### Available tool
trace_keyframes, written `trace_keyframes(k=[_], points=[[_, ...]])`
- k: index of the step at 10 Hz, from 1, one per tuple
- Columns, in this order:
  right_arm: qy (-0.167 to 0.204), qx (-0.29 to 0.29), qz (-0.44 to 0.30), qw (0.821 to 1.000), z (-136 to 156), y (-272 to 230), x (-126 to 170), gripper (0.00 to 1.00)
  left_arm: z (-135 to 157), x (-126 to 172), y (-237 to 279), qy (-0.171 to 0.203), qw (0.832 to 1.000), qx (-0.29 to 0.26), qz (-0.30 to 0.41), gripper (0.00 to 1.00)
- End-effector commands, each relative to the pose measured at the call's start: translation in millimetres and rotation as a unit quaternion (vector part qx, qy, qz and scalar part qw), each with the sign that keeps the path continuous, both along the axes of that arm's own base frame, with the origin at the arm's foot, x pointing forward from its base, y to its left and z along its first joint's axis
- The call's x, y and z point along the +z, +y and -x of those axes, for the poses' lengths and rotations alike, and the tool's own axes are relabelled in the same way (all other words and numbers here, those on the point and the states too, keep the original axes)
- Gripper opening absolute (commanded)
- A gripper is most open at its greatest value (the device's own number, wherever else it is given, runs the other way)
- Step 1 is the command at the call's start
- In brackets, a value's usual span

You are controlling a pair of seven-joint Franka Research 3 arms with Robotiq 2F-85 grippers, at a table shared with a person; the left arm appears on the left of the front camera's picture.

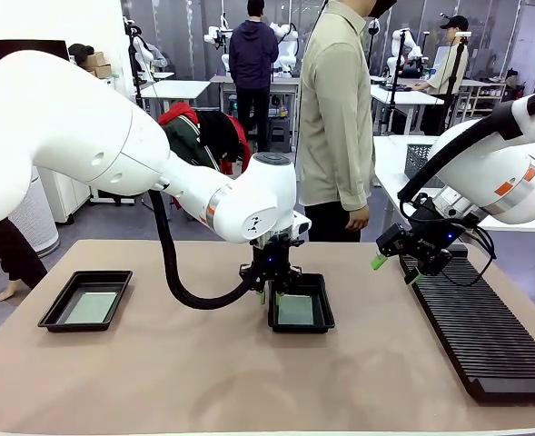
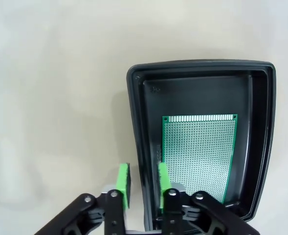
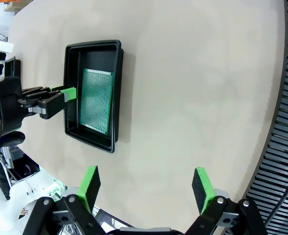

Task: Inspect and transfer BCBs to ESD trays.
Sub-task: Pick up the ESD tray and place it on the left side of the table.

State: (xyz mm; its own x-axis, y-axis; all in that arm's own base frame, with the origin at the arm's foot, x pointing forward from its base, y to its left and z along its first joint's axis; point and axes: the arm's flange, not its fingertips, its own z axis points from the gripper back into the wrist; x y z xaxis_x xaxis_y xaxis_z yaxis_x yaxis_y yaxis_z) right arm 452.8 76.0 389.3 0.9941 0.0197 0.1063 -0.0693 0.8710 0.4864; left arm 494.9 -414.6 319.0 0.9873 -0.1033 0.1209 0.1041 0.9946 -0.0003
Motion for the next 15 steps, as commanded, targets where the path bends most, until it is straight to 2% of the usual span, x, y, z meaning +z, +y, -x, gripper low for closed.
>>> trace_keyframes(k=[1,5,8,10,11,15], points=[[0.002,-0.009,0.011,1.000,-2.1,1.2,0.6,1.00,-1.6,-0.8,-4.2,-0.008,1.000,0.014,-0.018,0.22],[0.002,-0.009,0.011,1.000,-2.1,1.2,0.6,1.00,-4.1,-3.7,-3.9,-0.004,1.000,0.015,-0.018,0.00],[0.002,-0.009,0.011,1.000,-2.1,1.2,0.6,1.00,-4.3,-3.5,-2.2,-0.004,1.000,0.019,-0.014,0.00],[0.002,-0.009,0.011,1.000,-2.1,1.2,0.6,1.00,-4.2,-3.0,-0.1,0.015,1.000,0.021,-0.012,0.00],[0.002,-0.009,0.011,1.000,-2.1,1.2,0.6,1.00,-2.4,-1.2,-0.4,0.003,1.000,0.001,-0.002,0.00],[0.002,-0.009,0.011,1.000,-2.1,1.2,0.6,1.00,-2.4,-1.2,-0.4,0.003,1.000,0.001,-0.002,0.00]])
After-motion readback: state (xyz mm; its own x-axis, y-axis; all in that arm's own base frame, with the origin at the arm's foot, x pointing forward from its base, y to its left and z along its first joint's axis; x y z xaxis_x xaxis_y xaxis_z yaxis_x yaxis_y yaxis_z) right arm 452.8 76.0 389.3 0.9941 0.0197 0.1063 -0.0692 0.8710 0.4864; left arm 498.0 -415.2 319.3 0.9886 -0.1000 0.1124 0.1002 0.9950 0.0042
